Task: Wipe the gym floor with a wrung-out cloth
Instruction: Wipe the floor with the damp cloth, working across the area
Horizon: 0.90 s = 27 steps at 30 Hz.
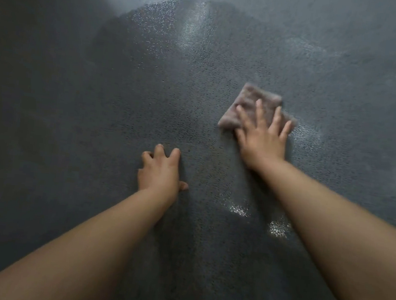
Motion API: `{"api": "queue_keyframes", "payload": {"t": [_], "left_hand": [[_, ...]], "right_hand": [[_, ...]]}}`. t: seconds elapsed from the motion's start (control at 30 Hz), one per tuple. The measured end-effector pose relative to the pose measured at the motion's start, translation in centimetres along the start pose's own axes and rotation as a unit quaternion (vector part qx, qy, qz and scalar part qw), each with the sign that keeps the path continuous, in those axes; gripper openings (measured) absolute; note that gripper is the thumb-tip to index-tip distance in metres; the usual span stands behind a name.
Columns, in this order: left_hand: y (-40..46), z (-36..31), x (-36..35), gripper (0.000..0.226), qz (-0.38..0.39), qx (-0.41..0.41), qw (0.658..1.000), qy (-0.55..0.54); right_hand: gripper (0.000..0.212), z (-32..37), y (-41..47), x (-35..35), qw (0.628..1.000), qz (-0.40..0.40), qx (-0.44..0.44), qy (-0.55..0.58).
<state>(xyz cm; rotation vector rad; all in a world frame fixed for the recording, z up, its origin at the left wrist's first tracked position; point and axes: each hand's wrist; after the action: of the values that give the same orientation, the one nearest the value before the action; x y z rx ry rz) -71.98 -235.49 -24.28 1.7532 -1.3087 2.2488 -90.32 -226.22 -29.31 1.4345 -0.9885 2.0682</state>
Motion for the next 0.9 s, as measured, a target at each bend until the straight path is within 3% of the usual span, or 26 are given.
{"api": "queue_keyframes", "payload": {"t": [0.13,0.27,0.33,0.5,0.6,0.77,0.9], "left_hand": [[0.2,0.0,0.1,0.074,0.014,-0.012,1.000,0.019],[0.3,0.1,0.0,0.076,0.028,-0.019,0.999,0.028],[0.3,0.2,-0.1,0.077,0.032,-0.024,0.999,0.025],[-0.1,1.2,0.0,0.071,0.017,-0.051,0.999,0.008],[-0.2,3.1,0.0,0.050,-0.024,-0.080,0.994,-0.076],[-1.1,5.4,-0.5,0.051,-0.071,-0.035,0.970,-0.229],[-2.1,5.3,-1.7,0.054,-0.048,-0.055,0.982,-0.175]], "right_hand": [[0.051,-1.0,6.6,2.9,0.993,-0.004,-0.111,0.049],[0.050,0.0,9.1,4.2,0.985,-0.006,-0.145,0.087],[0.050,1.7,8.7,3.7,0.991,-0.004,-0.111,0.079],[0.050,7.6,4.0,0.6,0.996,0.031,0.078,0.034],[0.050,9.7,0.2,-1.2,0.991,0.044,0.124,0.013],[0.049,10.5,-7.3,-4.1,0.978,0.056,0.202,-0.018],[0.049,8.4,-12.7,-5.6,0.957,0.069,0.275,-0.057]]}}
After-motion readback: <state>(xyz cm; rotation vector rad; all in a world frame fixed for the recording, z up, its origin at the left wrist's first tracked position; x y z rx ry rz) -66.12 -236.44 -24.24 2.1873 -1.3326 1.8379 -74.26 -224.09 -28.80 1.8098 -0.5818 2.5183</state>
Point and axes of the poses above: each hand's wrist, its own y-axis towards the middle knuckle, its own x-axis out of the back of the hand, z = x × y, and after that the axes turned 5 degrees about y, right-handed
